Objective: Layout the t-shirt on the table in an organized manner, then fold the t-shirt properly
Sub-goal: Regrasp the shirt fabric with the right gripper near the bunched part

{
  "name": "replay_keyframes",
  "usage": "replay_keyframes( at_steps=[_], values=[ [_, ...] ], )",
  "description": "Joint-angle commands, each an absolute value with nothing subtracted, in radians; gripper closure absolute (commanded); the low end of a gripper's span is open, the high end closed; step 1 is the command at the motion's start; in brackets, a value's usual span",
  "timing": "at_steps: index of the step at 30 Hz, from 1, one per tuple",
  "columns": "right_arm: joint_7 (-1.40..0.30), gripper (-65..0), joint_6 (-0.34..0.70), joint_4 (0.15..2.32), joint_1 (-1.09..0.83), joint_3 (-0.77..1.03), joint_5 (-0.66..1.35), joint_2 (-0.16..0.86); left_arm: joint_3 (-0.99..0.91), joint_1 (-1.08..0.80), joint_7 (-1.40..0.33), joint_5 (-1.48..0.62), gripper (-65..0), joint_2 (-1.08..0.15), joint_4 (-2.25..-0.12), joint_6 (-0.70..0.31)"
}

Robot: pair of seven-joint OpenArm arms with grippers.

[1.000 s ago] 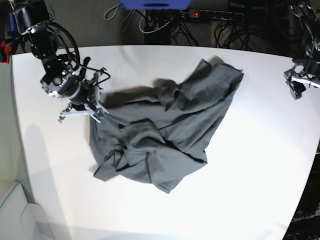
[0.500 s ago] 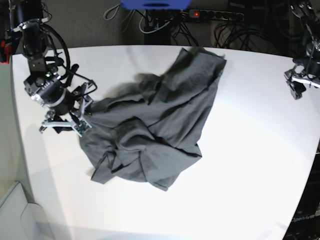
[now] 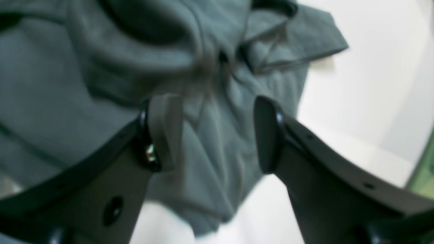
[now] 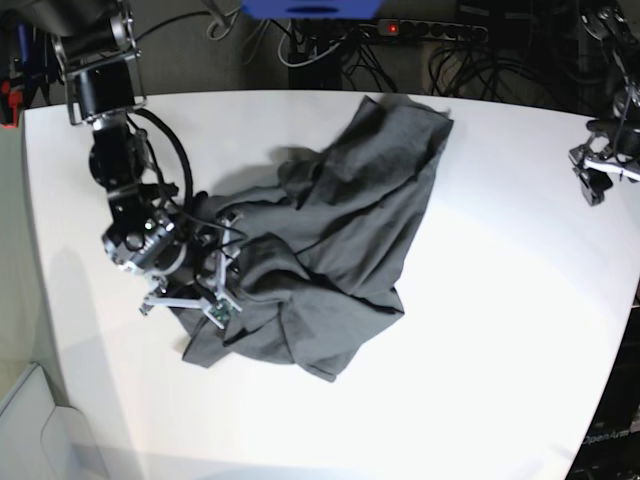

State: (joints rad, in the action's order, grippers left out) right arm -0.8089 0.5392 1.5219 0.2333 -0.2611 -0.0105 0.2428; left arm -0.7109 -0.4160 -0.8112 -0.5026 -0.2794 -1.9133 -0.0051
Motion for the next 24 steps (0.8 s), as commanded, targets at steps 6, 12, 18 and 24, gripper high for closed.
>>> replay_keyframes(
  at_steps=[6,12,18,24],
  values=[
    [-0.783,-34.4,0.545,1.428,0.291,-0.259,-0.007,0.223,-0.719,-0.414,-0.792,-0.504,-49.7,-0.294,-1.931,-0.005],
    [-0.716,-34.4,0.545,1.311,0.308,-0.262,-0.007,0.219,-0.719,-0.41,-0.792,-0.504,-49.7,-0.292,-1.931,-0.005],
    [-0.702,-34.0,0.545,1.293,0.308,-0.262,-0.005,0.217,-0.719,-0.41,-0.792,-0.504,-49.7,-0.294,-1.931,-0.005],
    [-0.7,-34.0,0.559,1.291,0.311,-0.265,-0.005,0.191,-0.719,-0.41,-0.792,-0.504,-49.6,-0.292,-1.931,-0.005]
  ],
)
